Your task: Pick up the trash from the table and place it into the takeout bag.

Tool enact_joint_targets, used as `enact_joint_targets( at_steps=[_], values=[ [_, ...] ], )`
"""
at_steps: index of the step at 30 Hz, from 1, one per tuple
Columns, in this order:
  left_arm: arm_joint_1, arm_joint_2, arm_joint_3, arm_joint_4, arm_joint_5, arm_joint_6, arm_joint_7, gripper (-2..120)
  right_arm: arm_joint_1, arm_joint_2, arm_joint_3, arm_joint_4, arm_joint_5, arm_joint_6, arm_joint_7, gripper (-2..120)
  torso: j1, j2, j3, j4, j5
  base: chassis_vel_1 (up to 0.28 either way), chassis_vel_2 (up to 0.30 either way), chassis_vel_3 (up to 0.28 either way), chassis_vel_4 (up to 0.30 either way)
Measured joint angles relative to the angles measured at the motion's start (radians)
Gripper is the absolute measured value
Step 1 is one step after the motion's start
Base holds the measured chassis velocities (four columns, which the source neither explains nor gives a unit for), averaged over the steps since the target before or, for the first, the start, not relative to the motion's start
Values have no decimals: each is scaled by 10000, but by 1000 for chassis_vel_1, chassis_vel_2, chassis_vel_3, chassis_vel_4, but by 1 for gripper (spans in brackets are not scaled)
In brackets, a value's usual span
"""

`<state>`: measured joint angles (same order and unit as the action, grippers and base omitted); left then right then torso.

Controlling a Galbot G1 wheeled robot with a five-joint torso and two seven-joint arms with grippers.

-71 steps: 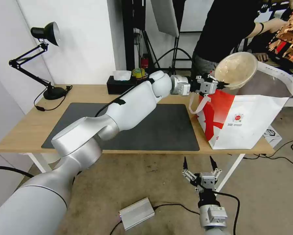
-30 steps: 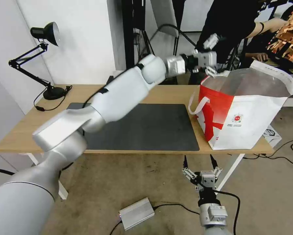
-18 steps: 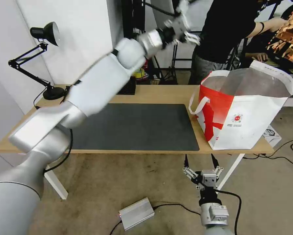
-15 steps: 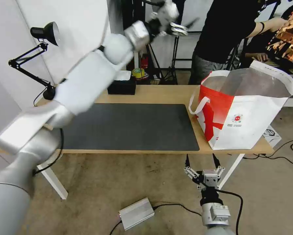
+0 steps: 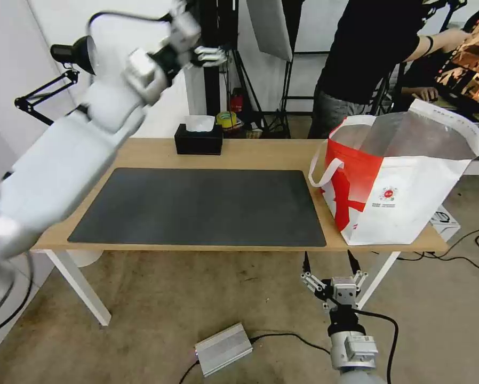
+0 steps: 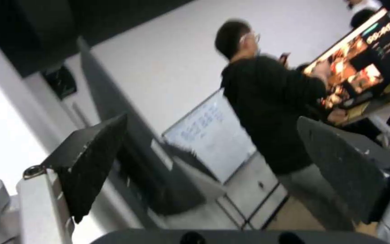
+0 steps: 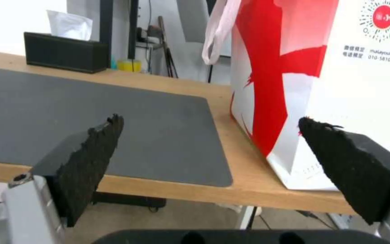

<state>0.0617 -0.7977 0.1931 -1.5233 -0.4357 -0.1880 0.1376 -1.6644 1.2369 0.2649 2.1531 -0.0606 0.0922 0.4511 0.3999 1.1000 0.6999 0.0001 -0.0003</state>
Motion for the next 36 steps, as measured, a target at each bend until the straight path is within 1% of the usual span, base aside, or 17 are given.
enact_joint_targets(
  at_steps=[4, 5, 7, 8, 12, 14, 16, 17, 19, 20, 22, 23, 25, 28, 32, 33, 36],
  values=[
    [1761, 749, -1278, -1115, -60, 528, -357, 100, 42, -10, -11, 66, 7, -37, -27, 99, 0, 0, 0, -2, -1, 0, 0, 0, 0],
    [1761, 749, -1278, -1115, -60, 528, -357, 100, 42, -10, -11, 66, 7, -37, -27, 99, 0, 0, 0, -2, -1, 0, 0, 0, 0],
    [3068, 1099, -2351, -1763, -79, 735, -575, 100, 53, -24, -12, 105, 11, -64, -35, 100, 0, 0, -1, -1, 6, 0, 0, 0, 0],
    [3068, 1099, -2351, -1763, -79, 735, -575, 100, 53, -24, -12, 105, 11, -64, -35, 100, 0, 0, -1, -1, 6, 0, 0, 0, 0],
    [5564, 1361, -3978, -2746, -107, 875, -978, 100, 33, -43, -1, 163, 16, -76, -57, 99, 0, 1, 0, 1, -1, 0, 0, 0, 0],
    [5857, 1362, -4211, -2847, -106, 888, -993, 100, 29, -43, -1, 172, 16, -77, -66, 99, -1, 1, 0, -1, 0, 0, 0, 0, 0],
    [7310, 1292, -5371, -3362, -41, 927, -1064, 100, 18, -46, 0, 191, 17, -89, -96, 100, 0, 1, 0, -4, 6, 0, 0, 0, 0],
    [7310, 1292, -5371, -3362, -41, 927, -1064, 100, 18, -46, 0, 191, 17, -89, -96, 100, 0, 1, 0, -4, 6, 0, 0, 0, 0],
    [8581, 1136, -6328, -3753, 73, 962, -1131, 100, -6, -67, 4, 238, 23, -95, -158, 100, 0, 1, 0, 0, -2, 0, 0, 0, 0],
    [8857, 1095, -6548, -3835, 106, 961, -1140, 100, -17, -74, 5, 256, 24, -99, -177, 100, 0, 0, -1, -1, 0, 0, 0, 0, 0],
    [10053, 844, -7490, -4218, 268, 957, -1151, 100, -77, -105, 15, 333, 27, -128, -219, 100, -1, 1, -1, 1, 2, 0, 0, 0, 0],
    [10053, 844, -7490, -4218, 268, 957, -1151, 100, -77, -105, 15, 333, 27, -128, -219, 100, -1, 1, -1, 1, 2, 0, 0, 0, 0],
    [10902, 539, -8109, -4569, 415, 927, -1210, 100, -163, -137, 31, 378, 27, -195, -224, 100, -1, 1, 0, -1, 3, 0, 0, 0, 0],
    [11461, 230, -8461, -4825, 557, 927, -1332, 100, -261, -160, 83, 390, 24, -208, -225, 100, -1, 1, 0, 0, 4, 0, 0, 0, 0],
    [12970, -950, -9154, -5385, 1166, 932, -1624, 100, -489, -194, 320, 400, 21, -151, -173, 100, -1, 1, 0, -2, 4, 0, 0, 0, 0],
    [12970, -950, -9154, -5385, 1166, 932, -1624, 100, -489, -194, 320, 400, 21, -151, -173, 100, -1, 1, 0, -2, 4, 0, 0, 0, 0],
    [13977, -1921, -9365, -5756, 1569, 911, -2048, 100, -580, -221, 426, 412, 25, -78, -130, 100, -2, 1, -1, -1, 3, 0, 0, 0, 0]
  ],
)
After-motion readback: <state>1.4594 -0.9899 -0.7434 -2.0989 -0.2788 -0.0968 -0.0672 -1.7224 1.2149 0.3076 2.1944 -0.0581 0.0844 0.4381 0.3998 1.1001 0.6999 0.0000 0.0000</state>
